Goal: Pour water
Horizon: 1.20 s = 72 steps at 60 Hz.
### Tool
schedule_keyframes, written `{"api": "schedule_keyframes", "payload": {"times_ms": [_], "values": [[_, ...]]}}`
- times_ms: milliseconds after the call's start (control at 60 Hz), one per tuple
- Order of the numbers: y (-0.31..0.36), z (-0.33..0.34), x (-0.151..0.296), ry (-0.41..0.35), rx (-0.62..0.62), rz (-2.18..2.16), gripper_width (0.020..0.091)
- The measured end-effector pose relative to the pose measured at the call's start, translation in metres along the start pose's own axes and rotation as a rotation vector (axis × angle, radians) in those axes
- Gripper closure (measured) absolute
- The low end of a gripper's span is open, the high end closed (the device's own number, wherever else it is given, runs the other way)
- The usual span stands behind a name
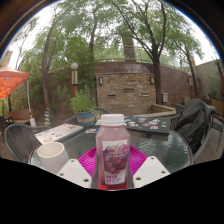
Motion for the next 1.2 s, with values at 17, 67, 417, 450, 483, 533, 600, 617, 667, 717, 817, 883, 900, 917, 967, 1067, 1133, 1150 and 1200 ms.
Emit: {"api": "schedule_keyframes", "payload": {"times_ms": [17, 67, 417, 450, 483, 533, 600, 617, 667, 717, 817, 883, 900, 917, 967, 1067, 1133, 1150, 1200], "values": [[0.002, 0.000, 0.001, -0.001, -0.001, 0.009, 0.0688], [0.002, -0.002, 0.005, 0.002, 0.002, 0.023, 0.0689], [0.007, 0.000, -0.013, 0.035, -0.008, 0.072, 0.0652], [0.007, -0.001, -0.013, 0.035, -0.008, 0.070, 0.0651], [0.007, -0.003, -0.013, 0.034, -0.010, 0.072, 0.0631], [0.007, 0.000, -0.015, 0.030, -0.016, 0.081, 0.0592], [0.007, -0.001, -0.013, 0.027, -0.023, 0.085, 0.0536], [0.007, 0.000, -0.014, 0.030, -0.023, 0.085, 0.0519], [0.007, 0.000, -0.018, 0.052, -0.014, 0.074, 0.0417], [0.010, 0.000, -0.021, 0.066, 0.006, 0.063, 0.0314], [0.007, 0.008, -0.022, 0.063, -0.001, 0.039, 0.0264], [0.001, 0.019, -0.027, 0.084, -0.033, 0.045, 0.0268], [-0.002, 0.023, -0.028, 0.090, -0.045, 0.047, 0.0266], [-0.005, 0.025, -0.028, 0.093, -0.055, 0.048, 0.0266], [-0.009, 0.043, -0.032, 0.088, -0.073, 0.053, 0.0269], [-0.007, 0.083, -0.040, 0.073, -0.074, 0.049, 0.0269], [-0.004, 0.113, -0.047, 0.048, -0.061, 0.033, 0.0269], [-0.001, 0.120, -0.046, 0.045, -0.057, 0.028, 0.0268], [0.003, 0.142, -0.054, 0.030, -0.038, 0.010, 0.0269]]}}
Point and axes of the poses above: the point between the fingertips, and its own axes, seen from behind it with the camera up: y to the left, x up, z backward, against the way the camera looks, the point moved 2 cm from there along z, backward, against the way the camera looks, and after that the axes turned 15 degrees about y, right-handed, at the moved point
